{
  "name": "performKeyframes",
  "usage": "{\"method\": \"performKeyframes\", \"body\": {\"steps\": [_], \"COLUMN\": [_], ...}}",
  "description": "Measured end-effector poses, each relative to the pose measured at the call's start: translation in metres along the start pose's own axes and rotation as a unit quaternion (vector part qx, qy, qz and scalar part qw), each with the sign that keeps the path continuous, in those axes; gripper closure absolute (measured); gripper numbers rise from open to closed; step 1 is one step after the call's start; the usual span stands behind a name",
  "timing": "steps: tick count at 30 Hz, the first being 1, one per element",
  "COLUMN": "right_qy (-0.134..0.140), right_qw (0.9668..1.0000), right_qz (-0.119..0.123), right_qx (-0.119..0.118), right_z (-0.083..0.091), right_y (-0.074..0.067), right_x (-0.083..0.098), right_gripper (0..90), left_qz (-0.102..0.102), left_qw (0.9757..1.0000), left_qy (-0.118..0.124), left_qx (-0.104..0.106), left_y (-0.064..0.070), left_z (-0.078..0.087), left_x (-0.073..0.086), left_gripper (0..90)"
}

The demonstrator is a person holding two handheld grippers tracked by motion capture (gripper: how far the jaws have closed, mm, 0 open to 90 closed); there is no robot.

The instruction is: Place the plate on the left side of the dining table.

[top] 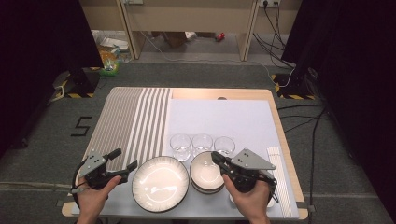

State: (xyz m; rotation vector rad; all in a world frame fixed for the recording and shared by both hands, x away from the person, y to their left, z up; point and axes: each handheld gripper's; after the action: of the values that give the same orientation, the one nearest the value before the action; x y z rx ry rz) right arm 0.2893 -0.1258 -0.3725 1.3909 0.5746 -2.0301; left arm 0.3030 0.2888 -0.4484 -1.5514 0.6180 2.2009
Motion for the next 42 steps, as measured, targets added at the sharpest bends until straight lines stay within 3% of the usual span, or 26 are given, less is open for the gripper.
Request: {"method": "performKeyframes", "body": {"steps": [7, 17, 31, 42], "right_qy": [-0.018, -0.035, -0.067, -0.08], "right_qw": [0.9995, 0.9973, 0.993, 0.9904], "right_qz": [0.006, 0.022, 0.022, 0.032], "right_qx": [-0.025, -0.061, -0.096, -0.108], "right_z": [-0.006, -0.018, -0.033, -0.039], "right_y": [-0.013, -0.033, -0.052, -0.065], "right_x": [0.0, 0.002, 0.009, 0.014], "right_gripper": [87.2, 87.0, 87.3, 87.8], "left_qz": [0.0, -0.011, -0.012, -0.011], "left_qw": [0.9998, 0.9985, 0.9974, 0.9971], "left_qy": [-0.014, -0.048, -0.065, -0.067], "left_qx": [0.017, 0.024, 0.031, 0.035], "left_y": [0.003, 0.004, 0.006, 0.004], "left_z": [-0.005, -0.011, -0.017, -0.017], "left_x": [0.001, 0.006, 0.011, 0.012], "left_gripper": [17.5, 22.0, 24.1, 26.0]}}
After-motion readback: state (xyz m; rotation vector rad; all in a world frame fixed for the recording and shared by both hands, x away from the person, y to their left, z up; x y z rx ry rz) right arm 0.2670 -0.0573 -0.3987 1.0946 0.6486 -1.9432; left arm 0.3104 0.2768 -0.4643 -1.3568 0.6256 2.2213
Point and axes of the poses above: each handheld gripper's, and its own axes: z roughly backward along the jaws, x roughly out of its underside, y roughly to its right, and after that the axes turned 1 degree about z, right-handed
